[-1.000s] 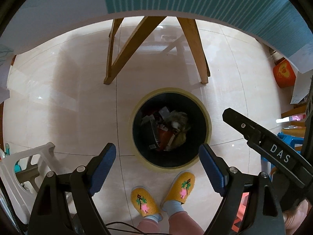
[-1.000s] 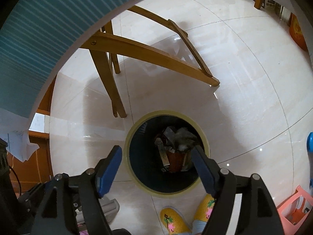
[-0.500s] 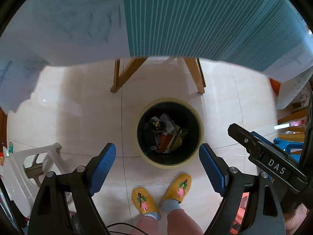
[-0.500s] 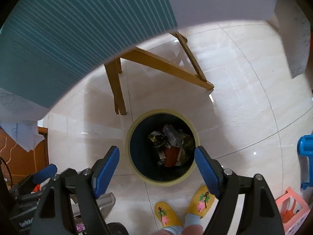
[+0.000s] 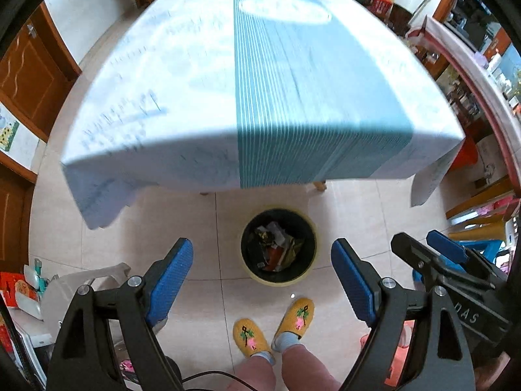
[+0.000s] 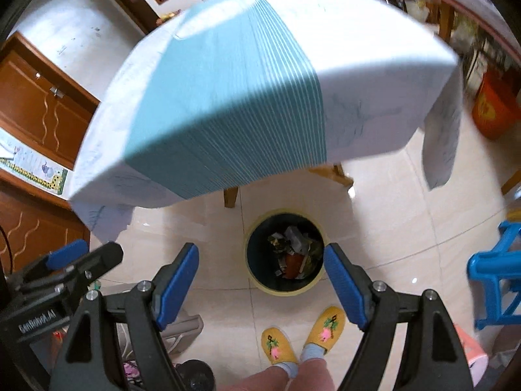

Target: Collect trash

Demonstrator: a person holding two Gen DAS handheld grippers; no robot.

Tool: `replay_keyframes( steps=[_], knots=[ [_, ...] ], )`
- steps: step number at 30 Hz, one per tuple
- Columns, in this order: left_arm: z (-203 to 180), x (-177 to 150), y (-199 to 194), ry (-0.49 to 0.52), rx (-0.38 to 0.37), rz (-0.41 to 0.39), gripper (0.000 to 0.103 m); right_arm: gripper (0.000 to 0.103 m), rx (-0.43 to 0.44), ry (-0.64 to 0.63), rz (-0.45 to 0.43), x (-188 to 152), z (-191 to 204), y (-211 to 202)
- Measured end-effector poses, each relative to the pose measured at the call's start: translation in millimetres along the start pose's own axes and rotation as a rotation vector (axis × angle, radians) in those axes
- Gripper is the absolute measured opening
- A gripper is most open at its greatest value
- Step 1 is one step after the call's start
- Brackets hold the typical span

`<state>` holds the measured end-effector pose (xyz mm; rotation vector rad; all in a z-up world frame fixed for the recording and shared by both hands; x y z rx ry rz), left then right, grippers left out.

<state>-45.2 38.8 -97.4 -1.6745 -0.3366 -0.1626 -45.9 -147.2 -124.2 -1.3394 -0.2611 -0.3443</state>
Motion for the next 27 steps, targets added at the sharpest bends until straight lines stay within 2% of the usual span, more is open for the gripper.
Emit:
replay_keyframes(
  steps=[8,13,18,27],
  knots=[
    [4,24,-73,-0.030,-0.026,-0.092,0.085,0.080,-0.039,-0.058,-0.047,26,21,-66],
    [6,34,-109,-0.050,-0.025,-0.166,0.085,0.080,-0.039,-0.086,-0.123,42,36,-110],
    [2,39,-124,-0.052,-0.020,-0.208,0.085,0.080,-0.060,-0.110,-0.193,58,48,-140],
    [-7,52,-144,-0.056,0.004,-0.274,0.085,0.080,-0.078,-0.140,-0.222,65,52,-153]
  ],
)
Point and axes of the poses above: each gripper's, at about its wrist camera, not at the fingertips, and y roughly the way its jaws point, z to its left, x to its top, the point moved 5 cm from there along y, roughly the way its jaws point, and after that the axes turned 11 degrees about -y, right-handed, at the moved point
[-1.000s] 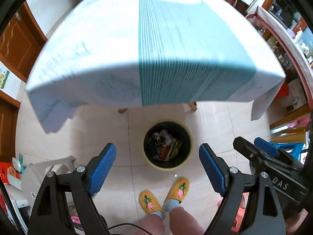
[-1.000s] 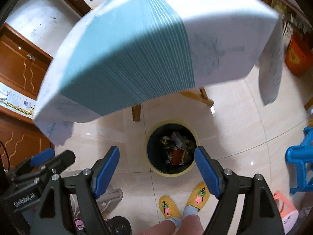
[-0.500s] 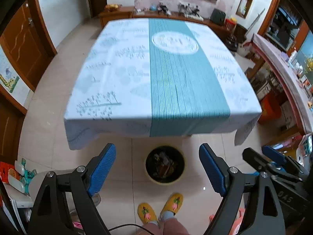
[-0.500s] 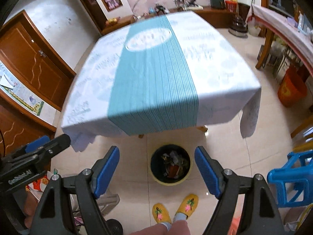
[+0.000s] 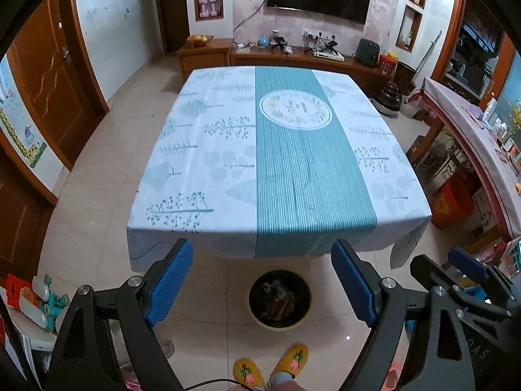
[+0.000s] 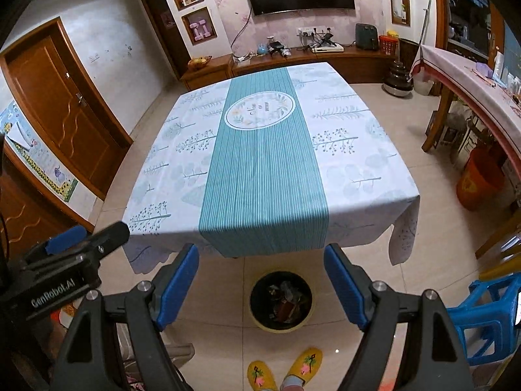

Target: Collect trash

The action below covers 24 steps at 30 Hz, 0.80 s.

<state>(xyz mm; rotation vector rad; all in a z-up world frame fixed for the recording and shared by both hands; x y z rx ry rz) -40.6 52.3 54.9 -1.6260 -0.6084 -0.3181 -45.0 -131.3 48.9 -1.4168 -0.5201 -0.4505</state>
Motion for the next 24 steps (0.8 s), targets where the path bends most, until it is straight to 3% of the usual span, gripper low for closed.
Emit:
replay_keyframes(
  steps=[24],
  knots=[
    [-40,13,11,0.020,0.029,-0.044,0.085,0.080,0.007,-0.022,-0.040,28,-25,2]
  ],
)
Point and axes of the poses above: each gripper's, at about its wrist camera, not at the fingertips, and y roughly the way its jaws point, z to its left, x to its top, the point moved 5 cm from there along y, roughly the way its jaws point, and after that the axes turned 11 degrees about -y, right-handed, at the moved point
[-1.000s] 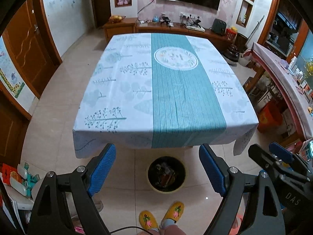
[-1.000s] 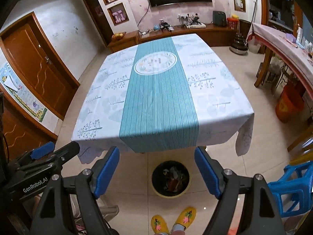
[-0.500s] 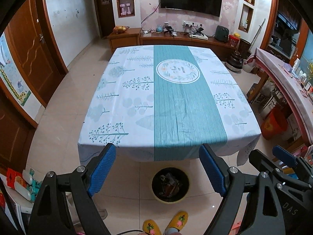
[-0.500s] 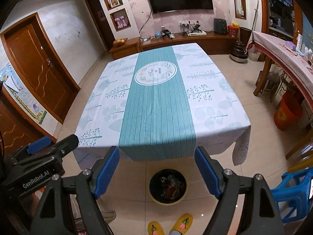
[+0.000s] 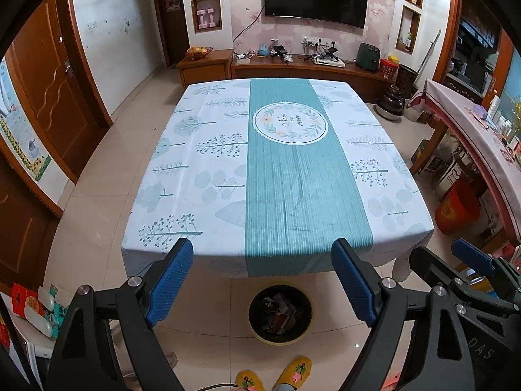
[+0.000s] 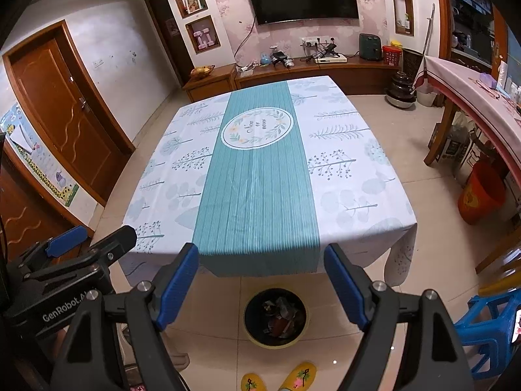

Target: Collect trash

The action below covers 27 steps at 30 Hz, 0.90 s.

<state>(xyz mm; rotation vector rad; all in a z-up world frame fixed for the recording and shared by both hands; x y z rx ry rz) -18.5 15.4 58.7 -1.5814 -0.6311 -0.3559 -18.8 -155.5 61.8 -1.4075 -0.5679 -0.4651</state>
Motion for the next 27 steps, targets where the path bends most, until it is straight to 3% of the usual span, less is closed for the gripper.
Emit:
replay_keyframes(
  steps=[27],
  knots=[
    [-11,2,6,0.009,0.003,0.009,0.085,0.080,0.021,-0.016,0.015,5,-12,13]
  ],
)
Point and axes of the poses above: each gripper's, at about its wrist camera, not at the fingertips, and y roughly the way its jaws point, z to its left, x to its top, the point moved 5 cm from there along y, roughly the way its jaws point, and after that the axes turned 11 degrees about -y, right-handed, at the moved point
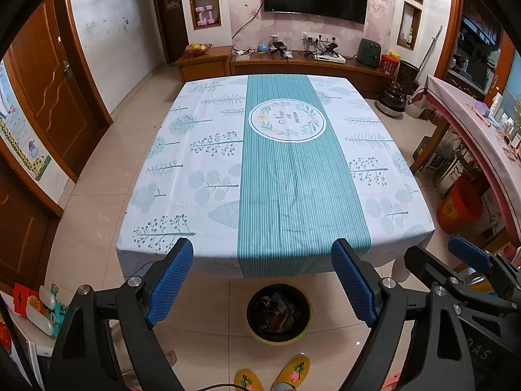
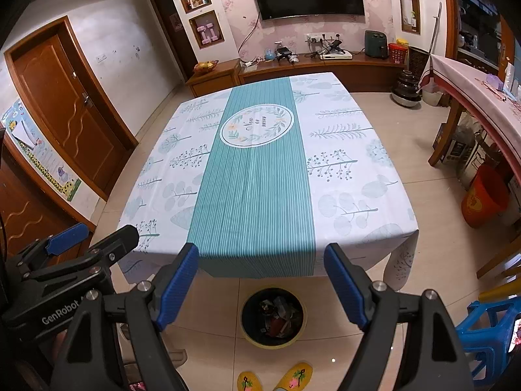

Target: Collect trash

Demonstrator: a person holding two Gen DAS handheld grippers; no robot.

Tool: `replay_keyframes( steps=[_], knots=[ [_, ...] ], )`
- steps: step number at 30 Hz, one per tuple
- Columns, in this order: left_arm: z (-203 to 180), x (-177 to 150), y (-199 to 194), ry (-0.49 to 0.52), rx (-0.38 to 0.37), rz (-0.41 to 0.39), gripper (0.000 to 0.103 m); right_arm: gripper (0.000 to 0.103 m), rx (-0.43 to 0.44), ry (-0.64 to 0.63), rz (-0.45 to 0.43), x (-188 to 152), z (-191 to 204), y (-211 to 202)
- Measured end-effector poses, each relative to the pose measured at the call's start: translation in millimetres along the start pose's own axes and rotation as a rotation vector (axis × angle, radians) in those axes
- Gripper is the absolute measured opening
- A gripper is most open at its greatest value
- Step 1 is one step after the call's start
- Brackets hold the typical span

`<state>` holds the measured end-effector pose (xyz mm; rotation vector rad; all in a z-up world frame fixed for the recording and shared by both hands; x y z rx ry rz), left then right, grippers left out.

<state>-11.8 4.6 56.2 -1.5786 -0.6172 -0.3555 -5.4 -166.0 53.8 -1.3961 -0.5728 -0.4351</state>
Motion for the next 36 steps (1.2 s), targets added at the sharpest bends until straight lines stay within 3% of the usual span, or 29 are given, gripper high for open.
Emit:
replay_keyframes(
  steps=[36],
  knots=[
    [8,-10,3,-0.003,0.002,0.013,0.085,0.080,-0.008,0.021,0.008,-10,10,5]
  ],
)
Point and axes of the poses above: each gripper's, at about its wrist camera, not at the fingertips, and y roughly the way its jaws point, z to its left, x to its top, the point moved 5 cm from there along y, roughly the way its jaws point, and after that the axes turned 11 degrees about -y, right-handed, at the moved point
